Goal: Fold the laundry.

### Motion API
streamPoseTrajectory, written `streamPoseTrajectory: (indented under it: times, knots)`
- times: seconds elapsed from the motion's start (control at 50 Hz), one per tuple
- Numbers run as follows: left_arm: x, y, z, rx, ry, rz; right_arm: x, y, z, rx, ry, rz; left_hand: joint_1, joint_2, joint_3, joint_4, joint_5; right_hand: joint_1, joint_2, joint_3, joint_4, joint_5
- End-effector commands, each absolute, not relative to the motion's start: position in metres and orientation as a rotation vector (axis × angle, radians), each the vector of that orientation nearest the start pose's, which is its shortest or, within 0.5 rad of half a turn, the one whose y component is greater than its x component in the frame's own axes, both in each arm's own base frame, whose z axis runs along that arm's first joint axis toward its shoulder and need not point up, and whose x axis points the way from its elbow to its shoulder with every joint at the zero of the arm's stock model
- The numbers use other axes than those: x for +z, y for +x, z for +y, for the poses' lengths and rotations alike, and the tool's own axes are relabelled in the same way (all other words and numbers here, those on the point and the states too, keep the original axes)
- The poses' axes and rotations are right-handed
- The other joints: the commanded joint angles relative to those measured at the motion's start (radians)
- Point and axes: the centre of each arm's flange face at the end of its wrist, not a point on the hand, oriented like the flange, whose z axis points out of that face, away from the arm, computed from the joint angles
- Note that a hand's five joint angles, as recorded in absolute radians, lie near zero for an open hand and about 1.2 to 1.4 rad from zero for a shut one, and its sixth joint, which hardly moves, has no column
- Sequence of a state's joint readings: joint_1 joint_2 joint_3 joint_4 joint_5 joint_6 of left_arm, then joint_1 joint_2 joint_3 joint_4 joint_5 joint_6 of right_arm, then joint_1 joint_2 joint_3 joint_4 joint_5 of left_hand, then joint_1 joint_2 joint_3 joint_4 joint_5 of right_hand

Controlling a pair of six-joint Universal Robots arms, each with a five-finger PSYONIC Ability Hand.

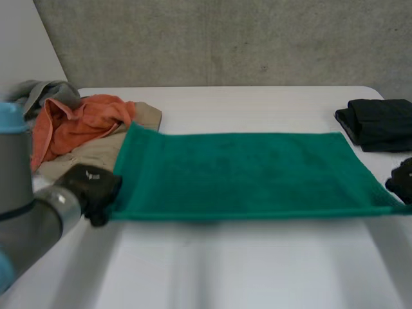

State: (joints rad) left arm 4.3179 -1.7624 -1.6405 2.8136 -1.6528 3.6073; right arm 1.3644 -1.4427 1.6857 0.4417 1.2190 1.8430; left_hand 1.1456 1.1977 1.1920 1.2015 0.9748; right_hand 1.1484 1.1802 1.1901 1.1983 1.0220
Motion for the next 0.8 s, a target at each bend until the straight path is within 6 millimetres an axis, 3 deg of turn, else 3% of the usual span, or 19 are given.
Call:
streamPoseTrajectory:
  times: [0.02, 0.12, 0.22, 0.4, 0.56, 0.7, 0.72, 0.74, 0.76, 0.78, 0.8]
  knots:
    - [0.218, -0.221, -0.185, -1.426, 1.217, 2.404, 0.226, 0.103, -0.275, -1.522, -1.880, 2.455, 0.251, 0.199, 0.204, 0.195, 0.247, 0.248, 0.216, 0.206, 0.198, 0.200]
    - [0.219, -0.232, -0.211, -1.536, 1.167, 2.346, 0.221, 0.106, -0.299, -1.657, -1.749, 2.442, 0.251, 0.199, 0.204, 0.195, 0.247, 0.248, 0.216, 0.206, 0.198, 0.200]
    - [0.221, -0.246, -0.248, -1.641, 1.078, 2.286, 0.216, 0.127, -0.326, -1.817, -1.664, 2.370, 0.251, 0.199, 0.204, 0.195, 0.247, 0.248, 0.216, 0.206, 0.198, 0.200]
    - [0.223, -0.279, -0.314, -1.744, 0.902, 2.177, 0.200, 0.149, -0.390, -2.071, -1.475, 2.395, 0.251, 0.199, 0.204, 0.195, 0.247, 0.248, 0.216, 0.206, 0.198, 0.200]
    - [0.216, -0.300, -0.352, -1.759, 0.831, 2.136, 0.185, 0.167, -0.431, -2.201, -1.442, 2.366, 0.251, 0.199, 0.204, 0.195, 0.247, 0.248, 0.216, 0.206, 0.198, 0.200]
    - [0.208, -0.321, -0.371, -1.805, 0.831, 2.115, 0.167, 0.190, -0.457, -2.337, -1.409, 2.258, 0.251, 0.199, 0.204, 0.195, 0.247, 0.248, 0.216, 0.206, 0.198, 0.200]
    - [0.206, -0.323, -0.374, -1.816, 0.832, 2.110, 0.165, 0.192, -0.461, -2.358, -1.401, 2.243, 0.216, 0.164, 0.170, 0.160, 0.212, 0.134, 0.102, 0.092, 0.084, 0.086]
    - [0.205, -0.326, -0.376, -1.827, 0.831, 2.105, 0.161, 0.194, -0.464, -2.378, -1.390, 2.232, -0.031, -0.083, -0.078, -0.087, -0.035, -0.373, -0.405, -0.414, -0.423, -0.421]
    - [0.202, -0.328, -0.378, -1.833, 0.835, 2.098, 0.157, 0.197, -0.467, -2.401, -1.382, 2.223, -0.417, -0.469, -0.464, -0.473, -0.421, -0.974, -1.006, -1.016, -1.024, -1.022]
    - [0.199, -0.331, -0.381, -1.843, 0.826, 2.092, 0.149, 0.202, -0.469, -2.424, -1.369, 2.226, -0.971, -1.023, -1.017, -1.027, -0.975, -0.945, -0.977, -0.987, -0.995, -0.993]
    - [0.197, -0.333, -0.380, -1.846, 0.825, 2.091, 0.146, 0.204, -0.471, -2.442, -1.353, 2.230, -0.971, -1.023, -1.017, -1.027, -0.975, -0.930, -0.962, -0.972, -0.980, -0.978]
